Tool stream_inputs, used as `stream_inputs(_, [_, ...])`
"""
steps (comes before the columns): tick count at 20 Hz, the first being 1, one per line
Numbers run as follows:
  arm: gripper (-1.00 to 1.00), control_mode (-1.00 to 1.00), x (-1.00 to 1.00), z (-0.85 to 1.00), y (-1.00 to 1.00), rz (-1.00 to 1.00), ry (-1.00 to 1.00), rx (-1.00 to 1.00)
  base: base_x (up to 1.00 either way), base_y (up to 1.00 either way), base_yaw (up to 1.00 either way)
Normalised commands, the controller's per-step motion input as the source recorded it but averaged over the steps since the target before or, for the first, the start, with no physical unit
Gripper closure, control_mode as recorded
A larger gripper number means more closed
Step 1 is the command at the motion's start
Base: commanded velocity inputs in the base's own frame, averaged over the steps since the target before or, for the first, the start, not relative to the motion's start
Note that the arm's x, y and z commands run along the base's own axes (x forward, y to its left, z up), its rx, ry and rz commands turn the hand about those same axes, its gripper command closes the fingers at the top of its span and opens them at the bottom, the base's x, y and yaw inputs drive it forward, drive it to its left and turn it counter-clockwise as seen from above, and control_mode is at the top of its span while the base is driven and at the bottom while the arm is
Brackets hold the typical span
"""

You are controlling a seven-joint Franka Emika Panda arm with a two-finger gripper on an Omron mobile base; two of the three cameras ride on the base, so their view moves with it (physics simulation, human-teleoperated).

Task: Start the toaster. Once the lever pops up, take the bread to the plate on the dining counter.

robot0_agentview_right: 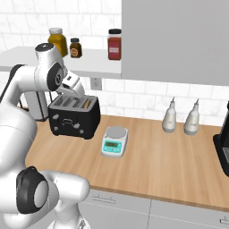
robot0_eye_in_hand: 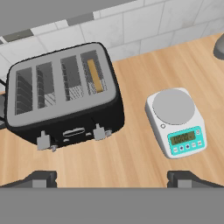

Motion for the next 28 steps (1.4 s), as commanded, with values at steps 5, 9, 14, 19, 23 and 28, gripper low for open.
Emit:
stream_inputs(5, [-1.00, -1.00, 0.00, 0.00, 0.00, 0.00, 0.00, 0.00, 0.00, 0.00, 0.00])
stream_inputs(9, [-1.00, -1.00, 0.00, 0.00, 0.00, 0.00, 0.00, 0.00, 0.00, 0.00, 0.00])
stream_inputs(14, [-1.00, -1.00, 0.00, 0.00, 0.00, 0.00, 0.00, 0.00, 0.00, 0.00, 0.00])
stream_inputs(19, [-1.00, -1.00, 0.00, 0.00, 0.00, 0.00, 0.00, 0.00, 0.00, 0.00, 0.00])
stream_inputs(23, [-1.00, -1.00, 0.00, 0.00, 0.00, 0.00, 0.00, 0.00, 0.00, 0.00, 0.00])
stream_inputs(28, [-1.00, -1.00, 0.00, 0.00, 0.00, 0.00, 0.00, 0.00, 0.00, 0.00, 0.00])
